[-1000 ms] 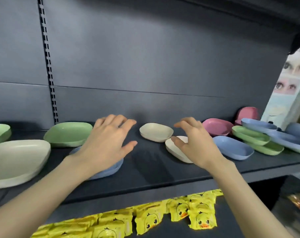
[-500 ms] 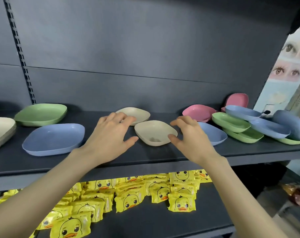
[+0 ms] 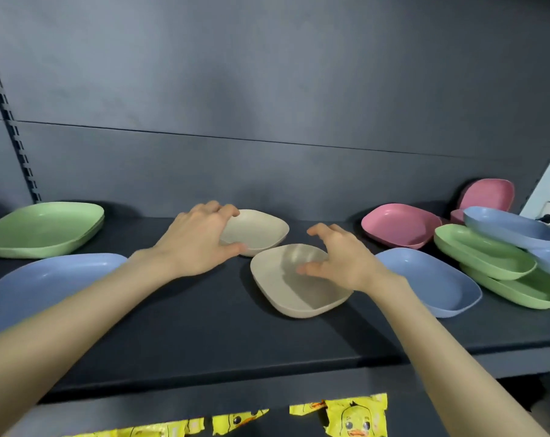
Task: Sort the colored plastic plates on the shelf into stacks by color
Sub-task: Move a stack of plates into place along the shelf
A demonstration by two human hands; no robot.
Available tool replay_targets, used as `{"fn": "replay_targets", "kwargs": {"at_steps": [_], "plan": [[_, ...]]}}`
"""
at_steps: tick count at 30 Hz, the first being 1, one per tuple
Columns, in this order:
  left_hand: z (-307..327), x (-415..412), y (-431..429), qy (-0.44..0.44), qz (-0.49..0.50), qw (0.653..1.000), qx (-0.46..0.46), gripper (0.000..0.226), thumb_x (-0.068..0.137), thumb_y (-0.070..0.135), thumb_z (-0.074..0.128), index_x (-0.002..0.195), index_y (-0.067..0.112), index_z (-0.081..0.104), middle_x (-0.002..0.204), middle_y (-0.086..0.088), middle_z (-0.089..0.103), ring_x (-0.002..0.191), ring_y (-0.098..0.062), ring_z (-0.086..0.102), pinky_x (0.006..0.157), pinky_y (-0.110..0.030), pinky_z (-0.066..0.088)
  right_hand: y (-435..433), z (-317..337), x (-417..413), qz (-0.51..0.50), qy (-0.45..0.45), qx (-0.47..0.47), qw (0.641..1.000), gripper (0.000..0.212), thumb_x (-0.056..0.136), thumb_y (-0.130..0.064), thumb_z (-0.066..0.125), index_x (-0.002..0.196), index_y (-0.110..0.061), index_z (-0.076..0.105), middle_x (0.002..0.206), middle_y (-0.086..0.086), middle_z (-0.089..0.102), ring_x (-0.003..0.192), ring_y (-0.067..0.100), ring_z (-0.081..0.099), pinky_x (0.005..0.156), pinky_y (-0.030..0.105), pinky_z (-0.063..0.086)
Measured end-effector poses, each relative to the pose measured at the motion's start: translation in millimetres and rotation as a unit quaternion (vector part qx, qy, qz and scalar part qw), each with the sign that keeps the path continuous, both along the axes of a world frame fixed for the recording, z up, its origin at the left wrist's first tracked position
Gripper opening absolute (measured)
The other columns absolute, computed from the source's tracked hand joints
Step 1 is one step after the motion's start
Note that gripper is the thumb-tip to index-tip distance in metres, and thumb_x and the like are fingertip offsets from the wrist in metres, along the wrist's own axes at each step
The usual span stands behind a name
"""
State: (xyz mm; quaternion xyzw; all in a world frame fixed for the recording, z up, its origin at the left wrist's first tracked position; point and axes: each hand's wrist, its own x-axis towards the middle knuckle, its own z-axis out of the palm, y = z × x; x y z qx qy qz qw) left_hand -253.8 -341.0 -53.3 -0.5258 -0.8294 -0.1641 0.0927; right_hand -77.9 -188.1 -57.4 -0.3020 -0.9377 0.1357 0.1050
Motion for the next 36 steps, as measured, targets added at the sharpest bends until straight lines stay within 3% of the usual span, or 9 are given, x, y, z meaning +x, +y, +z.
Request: {"fn": "replay_targets", "kwargs": {"at_steps": [4, 7, 11, 14, 20, 25, 28, 32, 36], "plan": [[-3.1, -30.0, 31.1, -0.045, 0.013, 0.997, -0.058, 0.064, 0.081, 0.054, 0.060, 0.131, 0.020, 0.040, 0.123, -0.006, 0.047, 0.117, -0.027, 0.045, 0.097, -0.041, 0.039, 17.6, -2.8, -17.3, -0.008, -0.024, -0.042, 0.999, 0.094, 0.065, -0.053, 0.077, 0.141, -0.022, 0.031, 0.131, 0.004, 0.045, 0.125, 0.022, 0.042, 0.102, 0.040, 0.039], [-7.8, -48.4, 50.2, -0.071, 0.026, 0.994, -0.082, 0.072, 0.078, 0.058, 0.061, 0.132, 0.017, 0.037, 0.126, -0.008, 0.045, 0.118, -0.028, 0.044, 0.096, -0.040, 0.040, 26.0, -4.4, -22.9, -0.003, -0.047, -0.054, 0.997, 0.097, 0.063, -0.052, 0.079, 0.142, -0.024, 0.030, 0.124, 0.002, 0.047, 0.123, 0.022, 0.043, 0.100, 0.038, 0.040], [-14.7, -66.0, 62.7, -0.125, 0.051, 0.985, -0.107, 0.084, 0.075, 0.061, 0.064, 0.135, 0.012, 0.031, 0.131, -0.010, 0.046, 0.119, -0.029, 0.046, 0.097, -0.040, 0.041, 33.0, -10.1, -29.6, 0.020, -0.049, -0.101, 0.994, 0.089, 0.068, -0.042, 0.080, 0.141, -0.024, 0.032, 0.128, 0.001, 0.048, 0.122, 0.019, 0.043, 0.094, 0.030, 0.040], [-13.5, -68.7, 66.1, -0.152, 0.063, 0.981, -0.106, 0.089, 0.073, 0.057, 0.068, 0.136, 0.008, 0.028, 0.131, -0.008, 0.050, 0.118, -0.029, 0.049, 0.096, -0.041, 0.043, 35.8, -12.0, -32.4, 0.035, -0.026, -0.129, 0.991, 0.079, 0.069, -0.037, 0.080, 0.135, -0.023, 0.040, 0.117, -0.006, 0.047, 0.112, 0.014, 0.044, 0.086, 0.025, 0.038], [-18.2, -65.7, 68.1, -0.159, 0.113, 0.977, -0.080, 0.091, 0.061, 0.039, 0.085, 0.127, 0.003, 0.035, 0.124, -0.016, 0.048, 0.108, -0.032, 0.049, 0.086, -0.036, 0.044, 46.6, -14.9, -25.6, 0.030, 0.065, -0.199, 0.977, 0.058, 0.063, -0.030, 0.085, 0.112, -0.022, 0.056, 0.107, -0.004, 0.061, 0.098, 0.014, 0.059, 0.078, 0.027, 0.050], [-9.7, -61.7, 53.4, -0.298, 0.110, 0.947, 0.042, 0.052, 0.066, 0.014, 0.083, 0.106, 0.010, 0.050, 0.103, -0.008, 0.060, 0.073, -0.019, 0.056, 0.057, -0.026, 0.047, 48.6, -15.0, -22.3, 0.009, 0.139, -0.210, 0.968, 0.056, 0.060, -0.027, 0.087, 0.107, -0.021, 0.057, 0.103, -0.004, 0.063, 0.096, 0.016, 0.061, 0.076, 0.030, 0.050], [-1.9, -54.5, 39.8, -0.324, 0.101, 0.931, 0.133, 0.034, 0.071, 0.007, 0.076, 0.102, 0.007, 0.062, 0.086, -0.007, 0.063, 0.061, -0.018, 0.056, 0.049, -0.023, 0.044, 49.7, -9.9, -19.1, -0.013, 0.213, -0.226, 0.950, 0.049, 0.060, -0.024, 0.087, 0.101, -0.017, 0.060, 0.097, -0.001, 0.067, 0.091, 0.021, 0.065, 0.078, 0.037, 0.054], [-0.2, -21.0, 22.7, -0.384, 0.064, 0.885, 0.255, 0.025, 0.078, 0.003, 0.068, 0.101, 0.010, 0.062, 0.086, -0.004, 0.067, 0.068, -0.015, 0.064, 0.046, -0.018, 0.050, 45.6, -2.2, -15.4, -0.037, 0.340, -0.277, 0.898, 0.035, 0.062, -0.019, 0.085, 0.089, -0.021, 0.061, 0.089, -0.001, 0.070, 0.084, 0.023, 0.068, 0.078, 0.042, 0.057], [-5.6, 16.5, 15.9, -0.468, -0.005, 0.820, 0.329, 0.034, 0.084, 0.000, 0.062, 0.115, 0.014, 0.056, 0.098, 0.001, 0.068, 0.076, -0.012, 0.069, 0.051, -0.021, 0.053, 39.0, 0.5, -19.2, -0.060, 0.408, -0.276, 0.868, 0.037, 0.063, -0.022, 0.084, 0.090, -0.021, 0.059, 0.087, -0.004, 0.069, 0.082, 0.021, 0.068, 0.075, 0.039, 0.057]]}}
